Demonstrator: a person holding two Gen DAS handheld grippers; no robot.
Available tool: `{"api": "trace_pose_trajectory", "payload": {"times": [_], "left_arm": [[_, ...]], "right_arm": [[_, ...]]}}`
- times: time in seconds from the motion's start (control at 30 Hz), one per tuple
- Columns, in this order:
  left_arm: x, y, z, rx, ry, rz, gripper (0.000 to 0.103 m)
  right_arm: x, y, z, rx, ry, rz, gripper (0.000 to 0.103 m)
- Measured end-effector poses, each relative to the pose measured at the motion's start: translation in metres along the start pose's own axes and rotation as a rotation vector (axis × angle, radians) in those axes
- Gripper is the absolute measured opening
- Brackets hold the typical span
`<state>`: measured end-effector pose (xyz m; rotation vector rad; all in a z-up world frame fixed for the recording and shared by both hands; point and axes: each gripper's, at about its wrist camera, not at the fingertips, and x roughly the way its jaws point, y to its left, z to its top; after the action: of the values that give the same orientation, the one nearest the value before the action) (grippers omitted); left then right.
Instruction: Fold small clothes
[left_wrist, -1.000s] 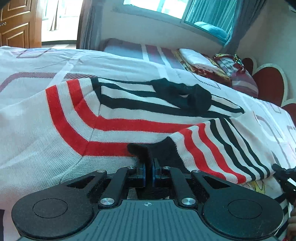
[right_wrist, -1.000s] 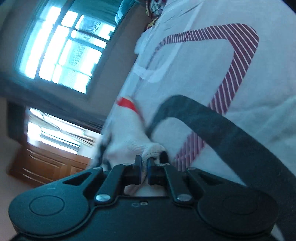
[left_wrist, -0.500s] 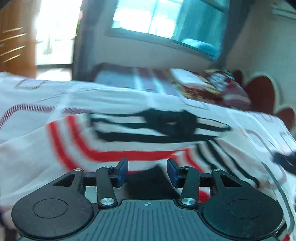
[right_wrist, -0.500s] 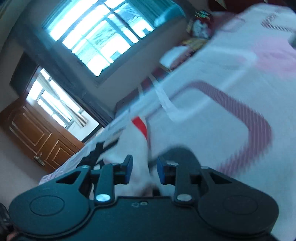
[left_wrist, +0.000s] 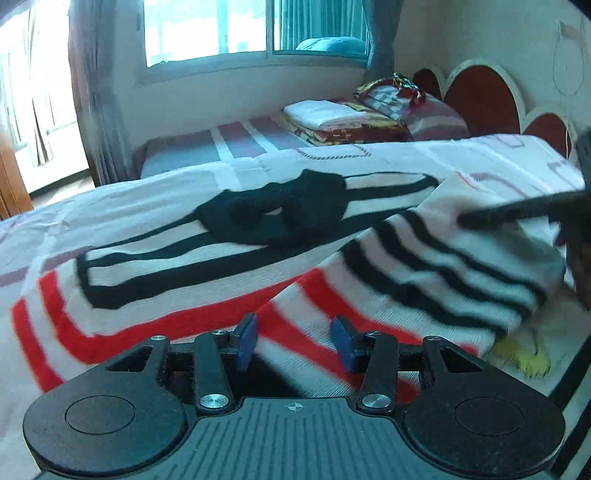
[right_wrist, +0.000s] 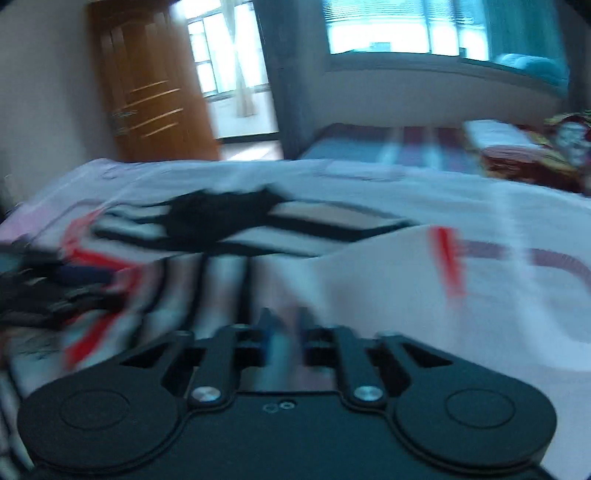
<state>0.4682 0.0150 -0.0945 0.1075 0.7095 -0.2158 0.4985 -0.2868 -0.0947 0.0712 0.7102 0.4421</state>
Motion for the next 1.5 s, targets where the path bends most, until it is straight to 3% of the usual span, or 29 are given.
{"api": "trace_pose_trajectory", "payload": {"times": [0.07, 0.13, 0.17, 0.2, 0.23, 0.3, 0.37, 0.4, 0.43, 0.5, 0.6, 0.7, 0.87, 1.13, 1.17, 1.2, 1.27, 1.33, 1.4, 1.5], "left_arm": [[-0.005, 0.005, -0.002, 0.007, -0.002, 0.024, 0.045], [-0.007, 0.010, -0.003, 0.014, 0.001, 0.045, 0.048], [-0.007, 0.012, -0.003, 0.008, 0.006, 0.052, 0.057], [-0.008, 0.017, -0.005, -0.002, 0.008, 0.056, 0.061], [-0.008, 0.022, -0.007, -0.021, 0.011, 0.055, 0.061], [-0.007, 0.032, -0.010, -0.061, 0.014, 0.037, 0.063], [-0.006, 0.036, -0.014, -0.076, 0.008, 0.030, 0.063], [-0.007, 0.038, -0.016, -0.085, 0.007, 0.029, 0.065], [-0.005, 0.039, -0.016, -0.093, 0.006, 0.031, 0.065], [-0.006, 0.044, -0.018, -0.097, 0.005, 0.030, 0.065], [-0.019, 0.045, -0.016, -0.102, -0.009, 0.071, 0.065], [-0.030, 0.039, -0.010, -0.114, -0.059, 0.048, 0.065], [-0.019, 0.012, -0.013, -0.070, -0.013, 0.014, 0.065], [-0.044, 0.015, -0.037, -0.044, -0.022, 0.112, 0.066], [-0.043, 0.015, -0.040, -0.036, -0.004, 0.128, 0.067], [-0.043, 0.015, -0.042, -0.042, -0.004, 0.143, 0.075], [-0.044, 0.021, -0.041, -0.090, 0.010, 0.163, 0.080], [-0.058, 0.030, -0.043, -0.143, 0.001, 0.167, 0.080], [-0.084, 0.045, -0.055, -0.193, -0.036, 0.184, 0.080], [-0.127, 0.091, -0.091, -0.383, -0.064, 0.239, 0.079]], "right_arm": [[0.001, -0.025, 0.007, 0.111, -0.016, 0.034, 0.000], [-0.006, -0.020, 0.012, 0.099, -0.073, -0.024, 0.000], [-0.011, -0.019, 0.014, 0.127, -0.120, -0.039, 0.009], [-0.017, -0.023, 0.015, 0.164, -0.174, -0.059, 0.035], [-0.019, -0.026, 0.017, 0.175, -0.205, -0.106, 0.044], [-0.011, -0.034, 0.021, 0.167, -0.189, -0.232, 0.049], [-0.001, -0.046, 0.023, 0.209, -0.133, -0.214, 0.046], [0.006, -0.053, 0.024, 0.239, -0.088, -0.182, 0.023], [0.010, -0.057, 0.024, 0.237, -0.068, -0.193, 0.011], [0.011, -0.059, 0.021, 0.179, -0.077, -0.276, 0.015], [-0.003, -0.051, 0.022, 0.145, -0.078, -0.304, 0.021], [-0.036, -0.036, 0.015, 0.133, -0.128, -0.228, 0.024], [-0.047, -0.001, -0.014, 0.063, -0.046, -0.214, 0.018], [-0.101, 0.045, -0.067, -0.071, -0.020, -0.283, 0.020], [-0.108, 0.049, -0.067, -0.072, -0.033, -0.291, 0.019], [-0.115, 0.054, -0.066, -0.072, -0.059, -0.294, 0.021], [-0.114, 0.054, -0.065, -0.031, -0.074, -0.283, 0.023], [-0.095, 0.052, -0.067, -0.017, 0.076, -0.314, 0.024], [-0.107, 0.059, -0.064, -0.007, 0.030, -0.305, 0.025], [-0.129, 0.066, -0.062, 0.061, -0.031, -0.244, 0.026]]}}
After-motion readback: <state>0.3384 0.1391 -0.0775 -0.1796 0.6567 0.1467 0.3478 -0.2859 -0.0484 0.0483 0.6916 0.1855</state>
